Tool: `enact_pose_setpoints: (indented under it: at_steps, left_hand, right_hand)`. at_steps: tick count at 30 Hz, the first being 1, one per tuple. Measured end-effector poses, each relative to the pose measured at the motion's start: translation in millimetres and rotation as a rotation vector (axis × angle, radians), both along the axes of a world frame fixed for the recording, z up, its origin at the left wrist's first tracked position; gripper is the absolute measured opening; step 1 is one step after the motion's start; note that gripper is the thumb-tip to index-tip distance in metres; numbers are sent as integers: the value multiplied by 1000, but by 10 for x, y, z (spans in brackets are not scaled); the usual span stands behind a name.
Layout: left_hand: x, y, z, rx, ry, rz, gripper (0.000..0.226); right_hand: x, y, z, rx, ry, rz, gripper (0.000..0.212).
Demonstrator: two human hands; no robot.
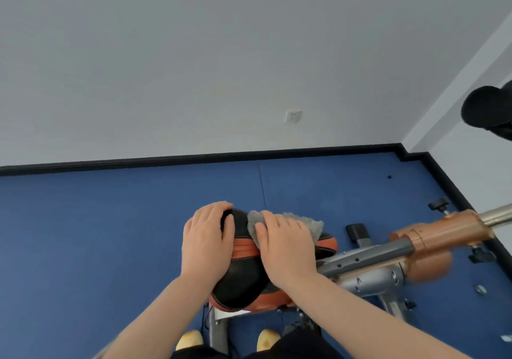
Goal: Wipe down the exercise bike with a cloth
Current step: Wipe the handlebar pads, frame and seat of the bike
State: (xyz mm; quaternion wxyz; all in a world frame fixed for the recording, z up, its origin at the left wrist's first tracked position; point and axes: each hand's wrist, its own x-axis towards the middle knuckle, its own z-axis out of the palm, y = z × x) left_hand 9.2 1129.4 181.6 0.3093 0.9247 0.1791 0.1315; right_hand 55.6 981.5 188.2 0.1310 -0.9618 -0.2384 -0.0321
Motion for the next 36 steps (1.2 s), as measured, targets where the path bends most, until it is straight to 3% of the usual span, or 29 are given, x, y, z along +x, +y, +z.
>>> enact_pose_setpoints:
  at_steps: [2,4,7,10,13,19,24,26,28,30,32,34,36]
  left_hand:
    - [-101,-54,-7,-49,47,62,32]
    - [-232,-115,-24,-124,71,88,41]
    - [-367,-199,-67,-238,32,169,46]
    - [-396,-236,-75,-319,8,278,44]
    - [-457,-259,-86,-332,0,301,43]
    - [-685,-370,-155,-420,89,323,58]
    - [-710,-379,-126,-448,160,334,65]
    - [-744,-361,-113,-418,209,316,66]
    - [-772,-346,-94,-416,245,298,65]
    - [-780,-335,-77,-439,249,288,63]
    - [-778,-336,-60,-459,233,301,61]
    - [-778,-340,-53,-464,225,311,60]
    - [-789,-353,-58,-461,231,319,58]
  right_hand:
    - [75,-83,14,-5,46,85,51]
    - [195,-296,-28,-23,80,152,48]
    - [294,-409,-31,-73,120,86,50]
    - [300,14,2,-174,114,51,46]
    - [287,411,34,-68,278,24,44]
    - [315,-75,45,68,321,502,45]
    - [492,436,44,-7,465,234,39]
    - [392,526,42,16,366,361,38]
    - [356,387,22,31,251,626,42]
    - [456,226,31,73,310,773,42]
    - [580,286,34,125,471,703,34]
    - [637,563,52,102,583,494,27]
    - [552,795,94,-25,489,480,28]
